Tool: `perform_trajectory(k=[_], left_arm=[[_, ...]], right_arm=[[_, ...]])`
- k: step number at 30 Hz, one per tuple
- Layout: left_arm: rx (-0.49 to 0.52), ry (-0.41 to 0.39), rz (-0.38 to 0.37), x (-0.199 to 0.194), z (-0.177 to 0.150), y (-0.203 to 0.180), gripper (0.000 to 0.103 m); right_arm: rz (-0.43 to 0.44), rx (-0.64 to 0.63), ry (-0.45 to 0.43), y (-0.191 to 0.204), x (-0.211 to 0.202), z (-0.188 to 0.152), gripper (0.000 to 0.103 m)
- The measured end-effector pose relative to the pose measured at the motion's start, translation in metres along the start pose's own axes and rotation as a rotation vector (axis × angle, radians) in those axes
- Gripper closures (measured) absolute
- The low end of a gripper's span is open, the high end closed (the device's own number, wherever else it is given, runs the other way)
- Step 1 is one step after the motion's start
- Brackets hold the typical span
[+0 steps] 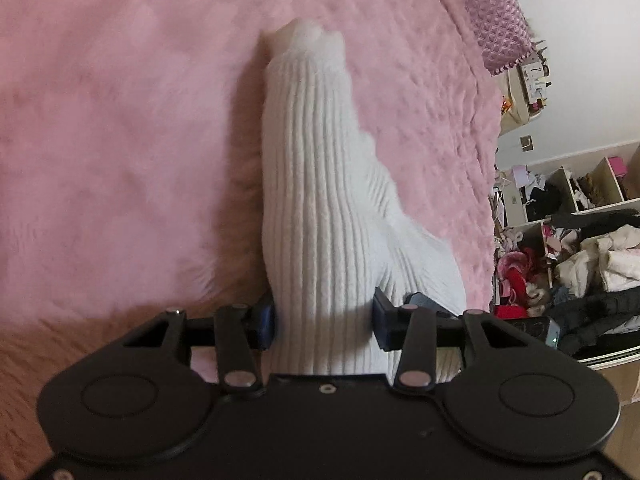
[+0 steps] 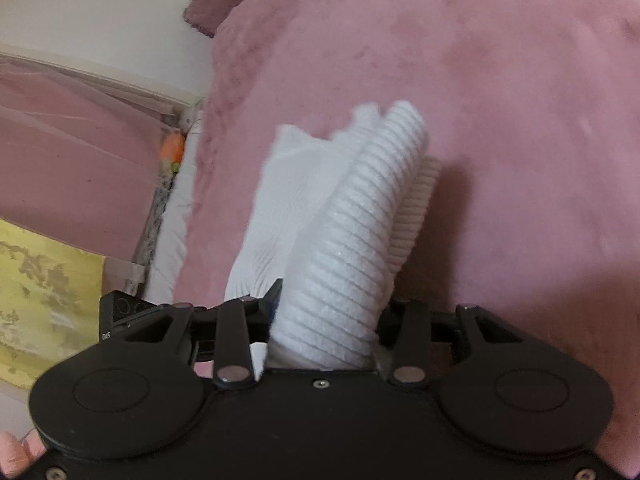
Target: Fold small clothes
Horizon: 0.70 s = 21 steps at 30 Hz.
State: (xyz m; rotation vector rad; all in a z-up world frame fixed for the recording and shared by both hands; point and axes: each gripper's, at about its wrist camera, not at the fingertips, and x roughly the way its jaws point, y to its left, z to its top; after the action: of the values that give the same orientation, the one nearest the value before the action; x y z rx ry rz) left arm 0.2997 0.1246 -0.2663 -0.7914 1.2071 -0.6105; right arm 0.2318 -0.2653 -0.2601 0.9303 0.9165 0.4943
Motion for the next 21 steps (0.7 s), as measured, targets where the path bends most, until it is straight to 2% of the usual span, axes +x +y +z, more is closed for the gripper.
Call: perform_trajectory(k=[3, 7, 10, 11, 14, 17, 19, 21], left_arm=[[-0.004, -0.006, -0.016, 0.002, -0.001, 0.004, 0.057], [0.006, -0.007, -0.001, 0.010, 0.000, 0.000, 0.054], [0.005, -0.013, 0.017, 0.015, 0.002, -0.007, 0.049], [0.020, -0.018, 0.031, 0.011, 0.001, -0.010, 0.048], [0.076, -0.042, 0.111, 0.006, -0.004, -0.030, 0.048], [0.194, -0.097, 0.241, -0.011, -0.015, -0.055, 0.048], [0.273, -0.144, 0.342, -0.022, -0.023, -0.072, 0.048], [0.333, -0.183, 0.404, -0.033, -0.032, -0.088, 0.048]], right_arm=[[0.025, 0.031, -0.018, -0.012, -0.003, -0.002, 0.063], [0.028, 0.043, -0.030, -0.019, -0.004, -0.006, 0.062], [0.034, 0.055, -0.036, -0.018, -0.004, -0.006, 0.055], [0.035, 0.065, -0.053, -0.017, -0.008, -0.006, 0.049], [0.035, 0.070, -0.088, -0.009, -0.022, -0.008, 0.034], [-0.028, 0.035, -0.119, 0.002, -0.041, -0.011, 0.032], [-0.072, -0.007, -0.165, 0.010, -0.059, -0.013, 0.032], [-0.129, -0.072, -0.232, 0.027, -0.078, -0.015, 0.032]])
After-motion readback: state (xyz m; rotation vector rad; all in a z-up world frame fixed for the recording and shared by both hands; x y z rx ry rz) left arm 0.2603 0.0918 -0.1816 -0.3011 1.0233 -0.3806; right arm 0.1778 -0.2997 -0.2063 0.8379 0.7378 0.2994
